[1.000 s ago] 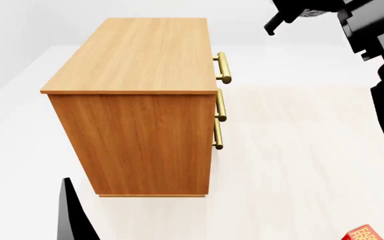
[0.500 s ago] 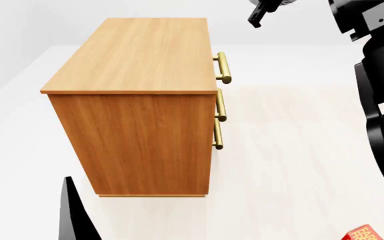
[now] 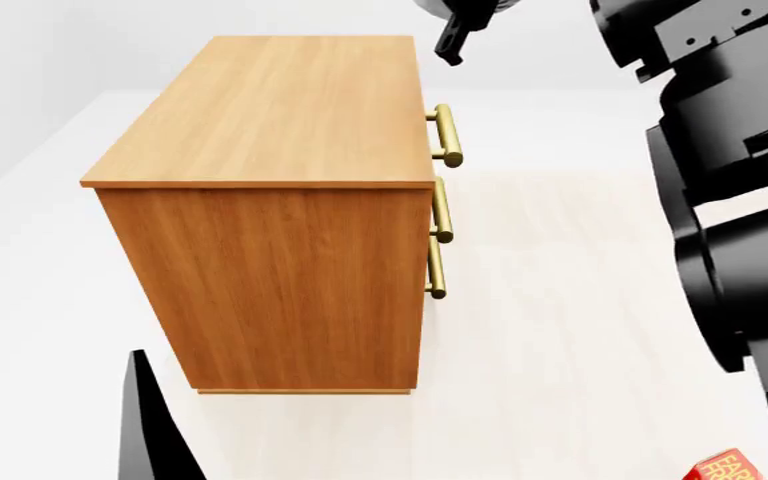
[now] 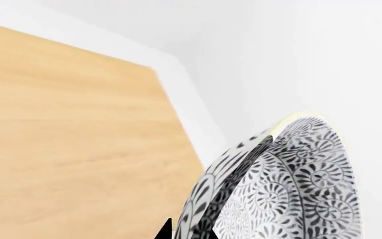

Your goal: Close the top drawer of the cabinet and put the bowl on top of it.

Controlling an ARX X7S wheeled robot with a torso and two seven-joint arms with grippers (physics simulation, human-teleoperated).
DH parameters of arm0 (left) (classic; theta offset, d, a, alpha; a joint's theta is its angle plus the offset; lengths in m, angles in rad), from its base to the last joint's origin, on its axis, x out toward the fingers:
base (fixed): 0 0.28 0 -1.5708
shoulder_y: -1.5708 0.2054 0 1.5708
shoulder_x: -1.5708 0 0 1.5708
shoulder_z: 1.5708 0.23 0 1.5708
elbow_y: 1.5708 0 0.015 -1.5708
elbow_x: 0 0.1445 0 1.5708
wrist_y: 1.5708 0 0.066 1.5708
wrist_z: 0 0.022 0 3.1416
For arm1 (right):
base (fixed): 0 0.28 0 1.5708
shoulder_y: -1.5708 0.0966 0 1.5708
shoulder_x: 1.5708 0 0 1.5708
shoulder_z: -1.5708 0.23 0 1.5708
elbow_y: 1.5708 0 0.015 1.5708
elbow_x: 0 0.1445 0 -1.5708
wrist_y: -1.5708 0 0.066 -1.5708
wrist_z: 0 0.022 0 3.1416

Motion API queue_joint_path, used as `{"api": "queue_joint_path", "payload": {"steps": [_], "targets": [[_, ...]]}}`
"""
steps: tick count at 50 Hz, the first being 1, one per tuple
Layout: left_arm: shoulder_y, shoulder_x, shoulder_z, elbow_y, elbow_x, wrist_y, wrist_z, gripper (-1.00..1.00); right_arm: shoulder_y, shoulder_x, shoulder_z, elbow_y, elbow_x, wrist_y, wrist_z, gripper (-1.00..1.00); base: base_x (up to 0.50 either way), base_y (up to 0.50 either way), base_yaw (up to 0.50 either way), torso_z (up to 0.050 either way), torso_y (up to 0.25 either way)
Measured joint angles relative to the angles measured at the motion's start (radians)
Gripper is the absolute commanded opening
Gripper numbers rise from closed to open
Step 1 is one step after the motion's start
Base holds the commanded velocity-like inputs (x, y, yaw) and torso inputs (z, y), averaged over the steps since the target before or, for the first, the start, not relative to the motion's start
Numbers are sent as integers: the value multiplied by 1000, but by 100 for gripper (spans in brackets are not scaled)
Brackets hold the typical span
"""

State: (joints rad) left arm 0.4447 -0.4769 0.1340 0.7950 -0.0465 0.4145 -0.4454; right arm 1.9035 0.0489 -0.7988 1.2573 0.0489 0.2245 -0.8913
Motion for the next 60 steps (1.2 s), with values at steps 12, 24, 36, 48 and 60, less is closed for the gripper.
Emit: {"api": "queue_joint_path", "payload": {"steps": [12, 24, 36, 48, 60], "targets": [[2, -2, 1, -4, -1, 6, -2, 100, 18, -21, -222, -1, 276, -16, -7, -100, 0, 0, 0, 0, 1], [-1, -3, 5, -4, 3, 2, -4, 100, 35, -27, -466, -11, 577, -32, -6, -100, 0, 0, 0, 0, 0], [-7, -6, 6, -3, 2, -4, -6, 100, 40, -29, -608, -40, 763, -43, -1, -100, 0, 0, 0, 0, 0], [-7, -10, 5, -4, 0, -4, -9, 100, 19, -30, -675, -70, 841, -37, 0, -100, 0, 0, 0, 0, 0], [-7, -12, 6, -7, 0, 0, -12, 100, 0, -30, -702, -87, 863, -25, 1, -100, 0, 0, 0, 0, 0]]}}
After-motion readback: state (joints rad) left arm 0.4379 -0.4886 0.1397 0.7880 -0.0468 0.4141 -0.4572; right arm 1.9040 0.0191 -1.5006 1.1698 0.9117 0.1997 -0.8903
